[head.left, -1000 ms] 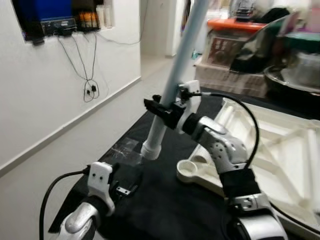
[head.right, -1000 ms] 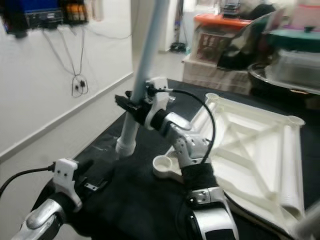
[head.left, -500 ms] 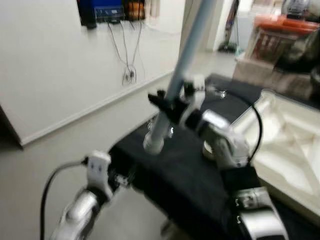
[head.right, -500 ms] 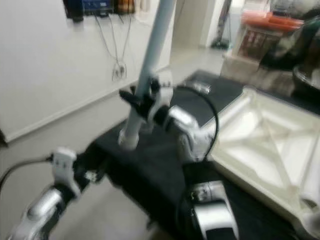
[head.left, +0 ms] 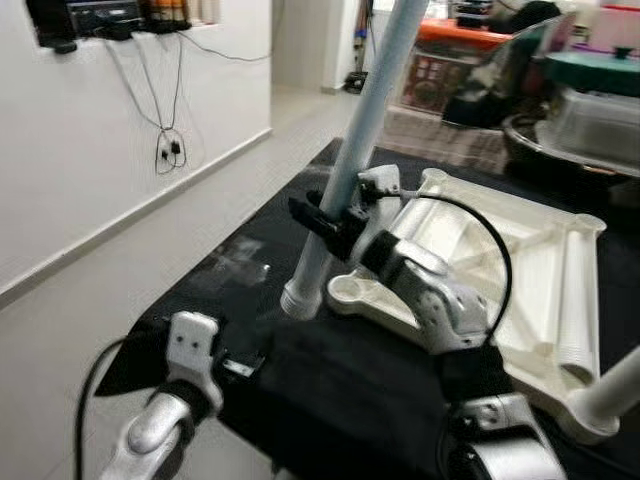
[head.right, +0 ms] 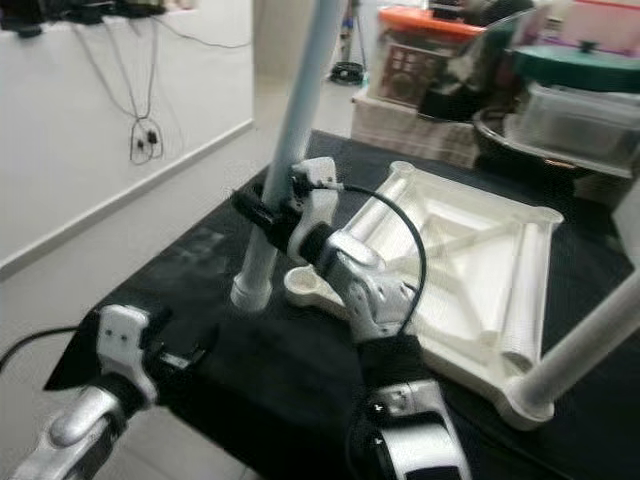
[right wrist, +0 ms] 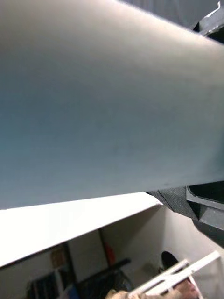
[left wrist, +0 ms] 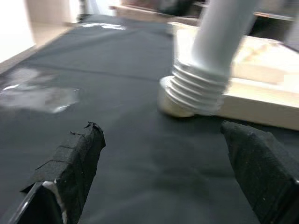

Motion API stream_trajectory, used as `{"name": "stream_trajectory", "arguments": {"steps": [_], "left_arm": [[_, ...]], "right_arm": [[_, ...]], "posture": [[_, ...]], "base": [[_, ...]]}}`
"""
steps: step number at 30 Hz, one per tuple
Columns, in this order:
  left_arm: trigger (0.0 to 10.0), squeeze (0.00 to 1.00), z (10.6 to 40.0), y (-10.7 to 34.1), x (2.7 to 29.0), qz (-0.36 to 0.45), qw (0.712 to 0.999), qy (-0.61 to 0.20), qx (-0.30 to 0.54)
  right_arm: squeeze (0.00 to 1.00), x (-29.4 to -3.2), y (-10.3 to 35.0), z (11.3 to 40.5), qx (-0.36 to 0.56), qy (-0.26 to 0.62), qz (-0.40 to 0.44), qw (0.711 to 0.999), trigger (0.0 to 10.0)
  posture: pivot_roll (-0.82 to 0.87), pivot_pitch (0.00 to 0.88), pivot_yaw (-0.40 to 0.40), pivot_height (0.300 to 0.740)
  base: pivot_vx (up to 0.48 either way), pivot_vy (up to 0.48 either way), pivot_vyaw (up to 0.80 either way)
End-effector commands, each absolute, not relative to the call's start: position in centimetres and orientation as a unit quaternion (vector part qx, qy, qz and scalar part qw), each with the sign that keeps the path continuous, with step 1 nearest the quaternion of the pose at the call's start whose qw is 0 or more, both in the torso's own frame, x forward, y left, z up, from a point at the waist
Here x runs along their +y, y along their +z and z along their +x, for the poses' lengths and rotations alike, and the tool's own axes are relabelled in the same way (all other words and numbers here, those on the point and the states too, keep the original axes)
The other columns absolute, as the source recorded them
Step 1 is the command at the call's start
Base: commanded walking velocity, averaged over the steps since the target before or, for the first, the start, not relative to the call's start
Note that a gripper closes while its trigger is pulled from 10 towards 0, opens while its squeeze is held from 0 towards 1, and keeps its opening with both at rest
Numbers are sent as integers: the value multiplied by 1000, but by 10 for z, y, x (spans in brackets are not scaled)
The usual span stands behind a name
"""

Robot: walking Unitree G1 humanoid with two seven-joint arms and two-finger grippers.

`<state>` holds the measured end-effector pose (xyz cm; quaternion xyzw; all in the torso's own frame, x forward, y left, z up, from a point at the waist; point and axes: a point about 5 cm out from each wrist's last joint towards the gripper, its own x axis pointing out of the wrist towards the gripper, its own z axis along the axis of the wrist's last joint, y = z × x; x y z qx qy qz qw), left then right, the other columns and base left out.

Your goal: Building children table

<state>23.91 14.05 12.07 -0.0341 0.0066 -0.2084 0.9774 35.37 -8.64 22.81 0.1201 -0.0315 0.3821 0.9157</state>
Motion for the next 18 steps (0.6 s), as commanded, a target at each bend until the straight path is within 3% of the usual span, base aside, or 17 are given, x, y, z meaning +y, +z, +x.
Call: {"name": "stream_trajectory", "arguments": {"steps": [1,18], "left_arm": [[10000,0,239,120,144,-29,979,-203,8],[10000,0,239,121,143,-34,978,-206,6]], "right_arm": [[0,-81,237,352,-52,389,114,913,0],[0,-82,242,353,-73,375,128,915,0]], "posture": [[59,0,-74,740],[58,0,-71,740]], "base": [[0,0,0],[0,0,0]]}}
